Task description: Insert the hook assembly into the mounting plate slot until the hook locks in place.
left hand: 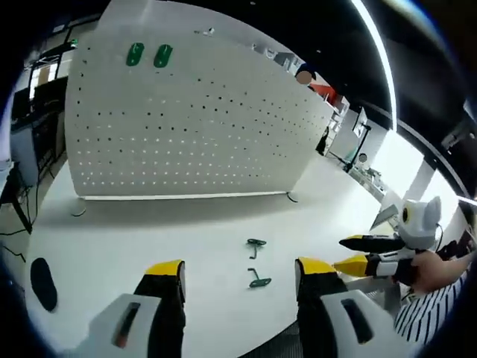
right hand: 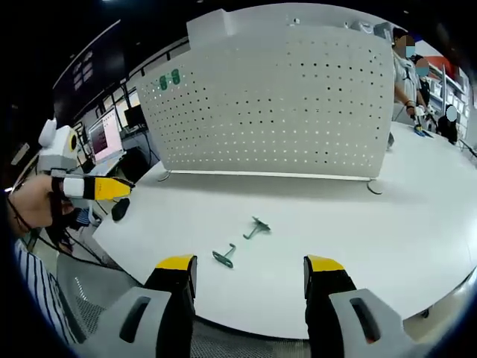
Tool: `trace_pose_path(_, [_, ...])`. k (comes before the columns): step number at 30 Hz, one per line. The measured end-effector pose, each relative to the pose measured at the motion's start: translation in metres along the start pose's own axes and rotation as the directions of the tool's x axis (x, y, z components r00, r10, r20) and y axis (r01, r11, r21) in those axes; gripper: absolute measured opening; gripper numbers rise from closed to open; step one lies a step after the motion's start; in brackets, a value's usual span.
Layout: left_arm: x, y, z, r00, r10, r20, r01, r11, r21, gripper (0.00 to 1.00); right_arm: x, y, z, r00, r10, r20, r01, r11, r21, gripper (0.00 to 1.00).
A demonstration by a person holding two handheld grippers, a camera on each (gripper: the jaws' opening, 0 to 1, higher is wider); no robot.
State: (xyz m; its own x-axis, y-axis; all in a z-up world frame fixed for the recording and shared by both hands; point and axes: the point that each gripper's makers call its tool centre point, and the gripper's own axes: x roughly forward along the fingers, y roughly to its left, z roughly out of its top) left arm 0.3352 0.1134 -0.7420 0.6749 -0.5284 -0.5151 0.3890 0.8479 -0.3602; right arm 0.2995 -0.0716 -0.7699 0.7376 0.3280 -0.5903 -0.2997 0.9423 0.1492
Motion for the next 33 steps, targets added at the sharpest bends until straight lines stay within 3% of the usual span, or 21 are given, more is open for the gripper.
trace_pose_path(9, [0.014,-0.028,-0.036,0.995,-0.065,-0.077,0.064,0.998,-0.016,0.59,-0.008,-0.004,-0.005,1.0,-0.013,0.002,0.013,1.0,0.005,0.55])
trace_pose_path(15, [0.027,-0.048,-0.067,0.98,-0.126,-0.157,0.12,0.992,-0.045,0.57,-0.013,-0.009,-0.008,1.0,-0.025,0.001,0.025,1.0,0.015,0.55])
trace_pose_path(24, [0.055,-0.068,-0.085,0.96,-0.179,-0.215,0.176,0.984,-0.03,0.56,-0.015,-0.013,-0.01,1.0,-0.029,-0.003,0.029,1.0,0.013,0.55])
trace_pose_path(33, [0.087,-0.07,-0.103,0.936,-0.204,-0.286,0.204,0.979,-0.031,0.54,-0.017,-0.022,-0.009,0.999,-0.036,-0.012,0.036,0.999,0.01,0.55])
